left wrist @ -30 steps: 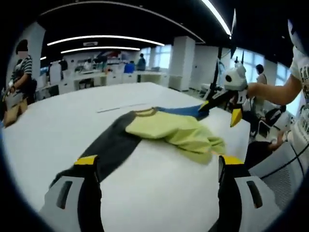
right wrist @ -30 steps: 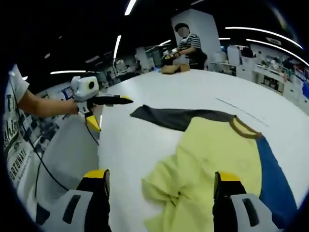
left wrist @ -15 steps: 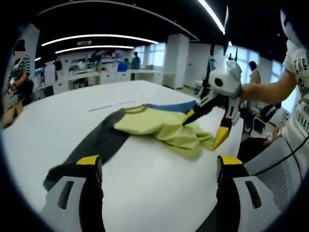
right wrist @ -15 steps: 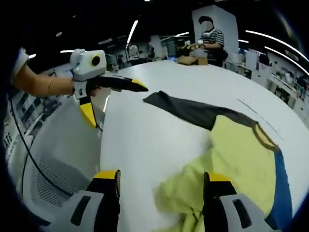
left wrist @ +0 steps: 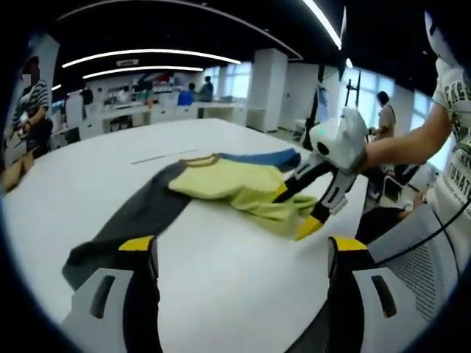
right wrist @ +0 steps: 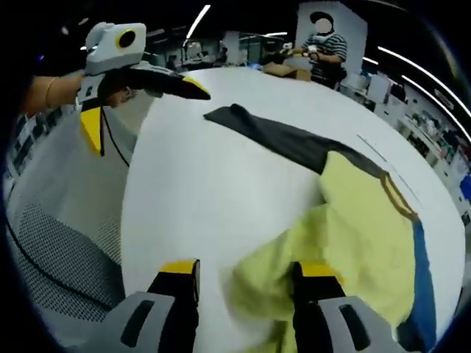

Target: Fold the garment on the visible template until the final outline fits inside the template.

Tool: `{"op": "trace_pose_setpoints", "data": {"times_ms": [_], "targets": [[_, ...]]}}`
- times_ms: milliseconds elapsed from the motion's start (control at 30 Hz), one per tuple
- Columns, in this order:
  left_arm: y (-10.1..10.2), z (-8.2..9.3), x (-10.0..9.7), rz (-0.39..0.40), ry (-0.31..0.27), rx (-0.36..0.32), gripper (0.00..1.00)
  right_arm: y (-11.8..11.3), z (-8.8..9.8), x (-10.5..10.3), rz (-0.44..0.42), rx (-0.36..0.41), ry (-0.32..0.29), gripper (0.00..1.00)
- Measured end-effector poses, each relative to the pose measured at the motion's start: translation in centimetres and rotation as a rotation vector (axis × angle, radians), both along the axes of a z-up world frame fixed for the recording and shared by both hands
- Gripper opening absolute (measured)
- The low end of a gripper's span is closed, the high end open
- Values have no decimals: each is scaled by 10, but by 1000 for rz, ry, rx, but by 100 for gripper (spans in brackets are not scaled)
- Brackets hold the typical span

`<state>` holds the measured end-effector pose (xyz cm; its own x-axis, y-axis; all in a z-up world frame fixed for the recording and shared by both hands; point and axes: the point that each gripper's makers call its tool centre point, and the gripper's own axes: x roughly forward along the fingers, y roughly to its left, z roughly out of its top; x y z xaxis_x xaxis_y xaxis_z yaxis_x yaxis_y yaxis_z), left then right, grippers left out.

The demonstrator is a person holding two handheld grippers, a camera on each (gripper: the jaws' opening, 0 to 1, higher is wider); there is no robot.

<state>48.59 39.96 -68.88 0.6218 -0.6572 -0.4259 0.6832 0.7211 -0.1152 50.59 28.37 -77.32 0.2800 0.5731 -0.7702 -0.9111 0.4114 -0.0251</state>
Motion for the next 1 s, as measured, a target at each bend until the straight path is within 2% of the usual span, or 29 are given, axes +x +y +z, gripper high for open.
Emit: {"op": "trace_pose_setpoints", "data": {"times_ms": [167, 433, 600, 767, 867, 1000], "targets": [[-3, 1, -4, 1, -4, 0, 91, -6, -4, 8, -97, 34, 40, 37], [-2, 0, -4, 14, 3, -11, 89, -10, -14, 8, -79, -13, -2, 27], [1, -1, -5, 27, 13, -16, 89, -14, -20, 8, -125, -5, -2, 19], [3, -3, -6, 33, 23, -13, 88, -15, -19, 11, -145, 15, -9, 6], [4, -5, -5, 33, 26, -12, 88, -17, -14, 14, -132, 24, -1, 2], [4, -6, -3, 30, 27, -10, 87, -18, 2, 15, -85, 48, -12, 0]]}}
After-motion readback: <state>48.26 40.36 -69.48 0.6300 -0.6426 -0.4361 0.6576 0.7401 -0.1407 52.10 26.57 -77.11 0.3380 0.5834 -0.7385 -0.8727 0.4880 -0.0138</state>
